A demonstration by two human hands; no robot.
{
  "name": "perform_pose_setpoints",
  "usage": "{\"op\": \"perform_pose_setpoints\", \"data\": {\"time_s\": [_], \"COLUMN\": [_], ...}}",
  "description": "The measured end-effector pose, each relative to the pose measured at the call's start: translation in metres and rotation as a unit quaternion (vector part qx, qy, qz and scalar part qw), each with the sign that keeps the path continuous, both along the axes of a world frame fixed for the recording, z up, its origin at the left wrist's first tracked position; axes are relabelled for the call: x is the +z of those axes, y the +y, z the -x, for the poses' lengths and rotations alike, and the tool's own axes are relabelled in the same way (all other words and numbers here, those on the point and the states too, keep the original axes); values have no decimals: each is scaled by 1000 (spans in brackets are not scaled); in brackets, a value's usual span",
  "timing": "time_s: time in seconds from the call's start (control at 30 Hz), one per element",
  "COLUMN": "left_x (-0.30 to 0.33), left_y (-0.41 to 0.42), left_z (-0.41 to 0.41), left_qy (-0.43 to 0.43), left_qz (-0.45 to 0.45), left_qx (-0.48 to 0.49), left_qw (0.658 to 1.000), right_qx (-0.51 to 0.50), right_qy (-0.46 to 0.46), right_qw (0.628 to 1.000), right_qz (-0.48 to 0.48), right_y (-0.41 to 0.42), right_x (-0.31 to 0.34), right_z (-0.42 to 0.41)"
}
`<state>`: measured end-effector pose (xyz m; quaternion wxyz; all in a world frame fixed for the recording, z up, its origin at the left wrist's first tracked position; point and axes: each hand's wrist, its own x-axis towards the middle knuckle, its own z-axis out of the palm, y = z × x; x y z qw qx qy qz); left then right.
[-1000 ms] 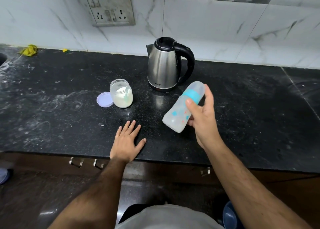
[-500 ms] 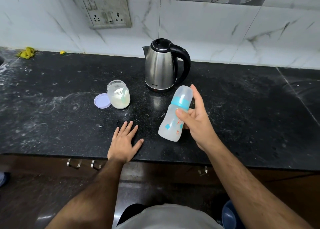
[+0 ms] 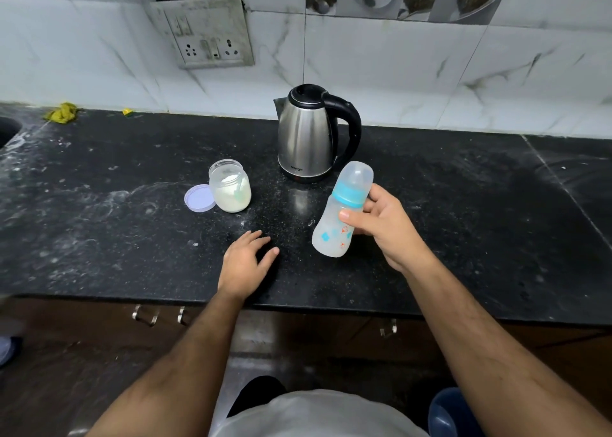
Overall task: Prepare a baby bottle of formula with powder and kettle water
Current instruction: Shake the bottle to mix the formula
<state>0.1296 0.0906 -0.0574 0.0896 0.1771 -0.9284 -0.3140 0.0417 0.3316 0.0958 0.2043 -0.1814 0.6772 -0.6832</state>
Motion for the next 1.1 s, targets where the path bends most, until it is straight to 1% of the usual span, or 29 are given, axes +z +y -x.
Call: {"op": "perform_pose_setpoints", "data": {"time_s": [0.1, 0.13, 0.2, 0.27, 0.4, 0.53, 0.73, 0.93, 1.1], "left_x": [24, 35, 56, 77, 110, 120, 107, 90, 83], "left_y": [11, 15, 25, 30, 28, 20, 2, -5, -6], "left_z": [13, 18, 30, 41, 62, 82, 105, 126, 144], "left_qy": [48, 59, 79, 95, 103, 88, 38, -17, -48], "left_qz": [-136, -196, -315, -362, -370, -367, -358, -339, -340], "left_qx": [37, 40, 24, -10, -94, -152, -164, -163, -158], "left_qw": [989, 978, 945, 927, 918, 913, 919, 927, 926], "right_qx": [6, 6, 3, -2, -6, -10, -15, -34, -18], "right_qy": [-4, -10, -25, -33, -34, -28, -27, 22, 31], "right_qw": [1000, 1000, 999, 999, 999, 999, 997, 992, 985], "right_qz": [-15, -20, -22, -23, -27, -41, -72, -123, -171], "right_y": [-1, -3, -5, -9, -19, -29, -44, -54, -59], "right_x": [-2, -3, -5, -5, 0, -2, -22, -45, -57], "right_z": [7, 9, 15, 20, 32, 48, 71, 94, 120]}}
